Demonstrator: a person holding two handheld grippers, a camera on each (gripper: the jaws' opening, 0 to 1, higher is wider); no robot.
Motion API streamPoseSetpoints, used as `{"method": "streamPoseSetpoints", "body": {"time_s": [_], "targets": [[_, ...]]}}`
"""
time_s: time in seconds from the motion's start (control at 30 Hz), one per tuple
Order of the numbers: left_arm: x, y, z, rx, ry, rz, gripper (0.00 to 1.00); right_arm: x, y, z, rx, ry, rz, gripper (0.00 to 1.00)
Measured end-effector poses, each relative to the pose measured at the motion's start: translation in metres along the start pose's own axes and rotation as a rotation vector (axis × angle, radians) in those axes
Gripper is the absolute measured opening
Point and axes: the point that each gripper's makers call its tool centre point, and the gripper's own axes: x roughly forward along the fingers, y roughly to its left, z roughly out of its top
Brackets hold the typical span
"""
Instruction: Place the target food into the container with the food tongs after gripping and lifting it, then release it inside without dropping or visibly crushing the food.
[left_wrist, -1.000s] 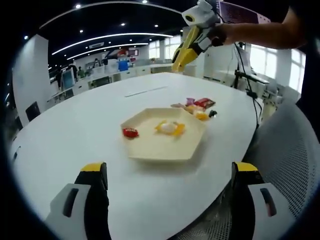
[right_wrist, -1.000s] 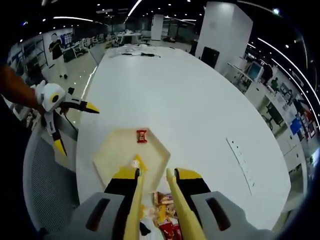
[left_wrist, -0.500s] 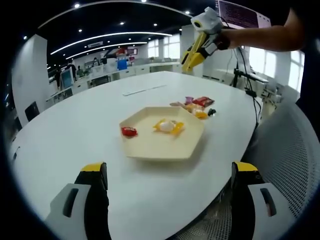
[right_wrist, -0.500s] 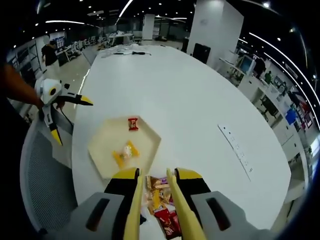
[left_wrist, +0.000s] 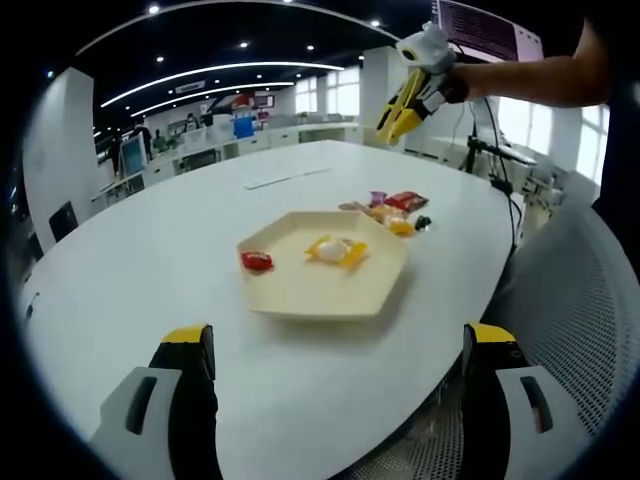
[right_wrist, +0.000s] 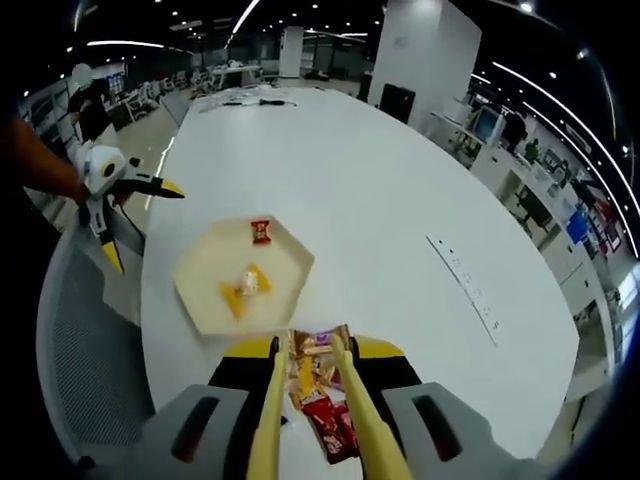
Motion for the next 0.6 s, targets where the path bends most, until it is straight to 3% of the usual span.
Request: {"method": "streamPoseSetpoints", "body": {"time_s": [0.6], "targets": [[0.000,0.000,-0.001,-0.002,0.008,0.005,1.00,0.022,0.008,-0.034,0.051,-0.015,0.015,0.28]]}}
